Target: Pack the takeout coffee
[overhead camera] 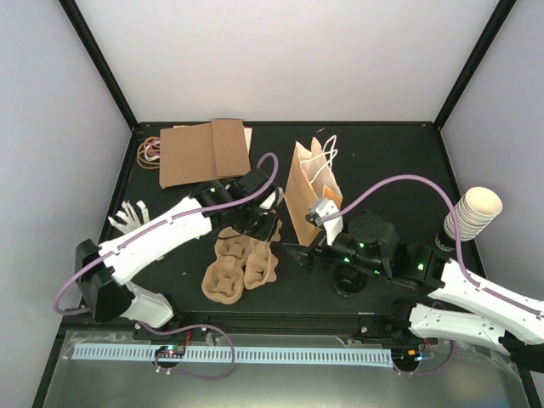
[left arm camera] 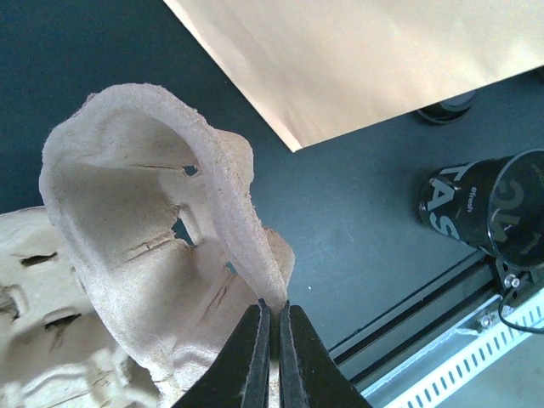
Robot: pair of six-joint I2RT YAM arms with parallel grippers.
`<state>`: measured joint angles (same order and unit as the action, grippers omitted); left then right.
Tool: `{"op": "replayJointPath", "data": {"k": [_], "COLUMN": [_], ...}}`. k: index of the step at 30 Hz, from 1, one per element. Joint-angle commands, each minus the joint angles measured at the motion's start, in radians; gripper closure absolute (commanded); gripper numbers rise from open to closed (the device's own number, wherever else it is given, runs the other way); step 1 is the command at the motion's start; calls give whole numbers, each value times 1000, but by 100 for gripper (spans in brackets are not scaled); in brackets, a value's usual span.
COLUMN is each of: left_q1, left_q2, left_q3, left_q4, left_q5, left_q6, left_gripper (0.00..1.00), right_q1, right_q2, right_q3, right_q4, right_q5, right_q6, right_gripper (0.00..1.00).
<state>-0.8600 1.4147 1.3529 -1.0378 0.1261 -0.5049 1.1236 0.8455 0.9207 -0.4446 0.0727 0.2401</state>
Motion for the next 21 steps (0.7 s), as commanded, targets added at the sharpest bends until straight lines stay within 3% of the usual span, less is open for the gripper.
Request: {"op": "replayJointPath", "data": {"k": [1, 21], "left_q1": [-33, -120], "left_q2": [49, 214], "left_q3": [1, -37], "left_q4": [62, 269], "left_q5": [-61, -83], "left_q6": [-81, -213], "left_gripper": [98, 95], "right_q1": [3, 1], "right_q2": [-66, -290], "right_q3": [-27, -163], "right_q4": [-28, -74], "right_q5": [12, 137], "right_q6": [9, 86], "right_gripper": [0, 0]}}
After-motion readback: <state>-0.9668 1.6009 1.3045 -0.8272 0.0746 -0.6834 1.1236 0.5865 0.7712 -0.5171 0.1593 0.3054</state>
